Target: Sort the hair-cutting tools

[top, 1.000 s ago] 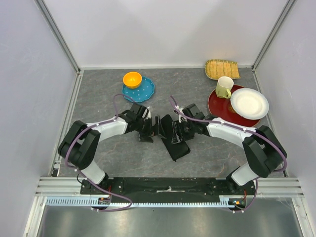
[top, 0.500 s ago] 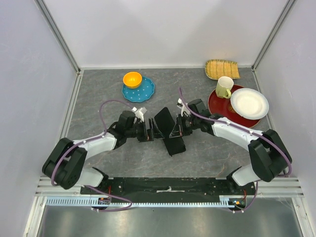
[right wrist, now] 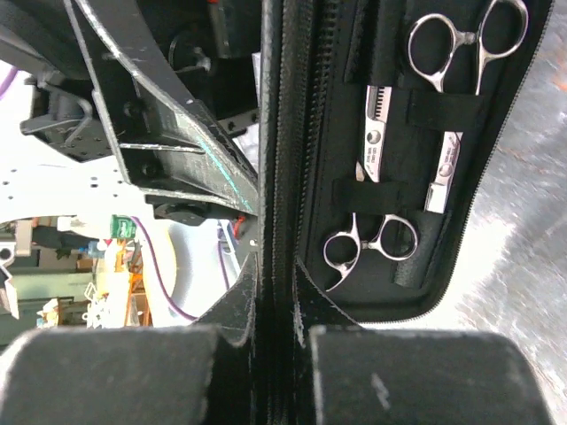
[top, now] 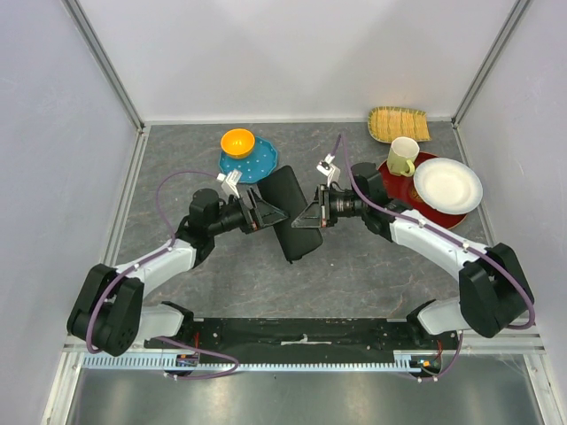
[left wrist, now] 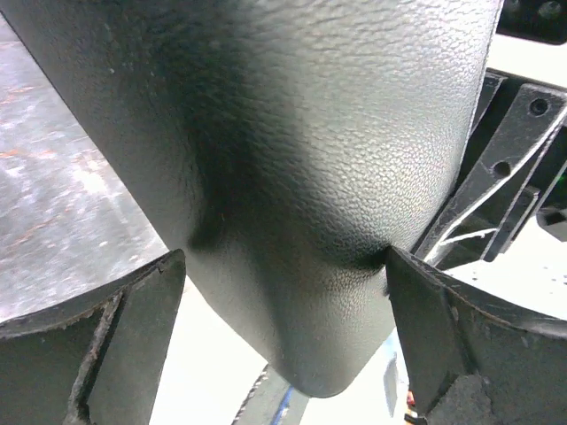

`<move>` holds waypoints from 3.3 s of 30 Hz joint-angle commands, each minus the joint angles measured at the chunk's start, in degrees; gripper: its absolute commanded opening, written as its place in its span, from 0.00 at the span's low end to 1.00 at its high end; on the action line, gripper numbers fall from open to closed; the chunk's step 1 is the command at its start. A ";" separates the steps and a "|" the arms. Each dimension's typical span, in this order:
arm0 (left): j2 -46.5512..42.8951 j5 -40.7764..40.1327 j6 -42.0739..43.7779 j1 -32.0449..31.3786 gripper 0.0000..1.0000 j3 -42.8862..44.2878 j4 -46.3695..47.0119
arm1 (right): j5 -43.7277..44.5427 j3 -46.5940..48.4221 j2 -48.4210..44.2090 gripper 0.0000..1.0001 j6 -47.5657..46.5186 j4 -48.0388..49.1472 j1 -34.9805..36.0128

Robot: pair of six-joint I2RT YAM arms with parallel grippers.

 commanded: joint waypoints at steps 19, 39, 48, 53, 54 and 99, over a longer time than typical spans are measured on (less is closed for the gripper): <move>0.22 4.99 -0.87 0.13 0.34 12.79 -0.08 | -4.20 5.01 -0.93 0.18 2.17 8.62 1.08; 5.66 -16.90 8.73 0.74 0.17 47.95 -50.79 | 34.52 10.57 -15.52 0.71 -11.12 -17.88 2.56; 6.99 -20.32 4.78 0.74 0.17 52.35 -51.86 | 28.43 10.57 -10.42 0.66 -6.74 -10.76 12.59; 6.81 -21.55 2.84 0.74 0.17 52.79 -51.86 | 27.56 11.35 -5.77 0.60 -2.61 -6.89 13.29; 6.81 -21.73 2.66 0.74 0.17 52.79 -51.95 | 27.12 12.14 -5.06 0.59 -2.34 -6.71 13.29; 13.40 -17.69 4.25 7.07 0.02 62.20 -55.99 | 38.10 2.65 -2.16 0.00 -4.54 -6.62 13.73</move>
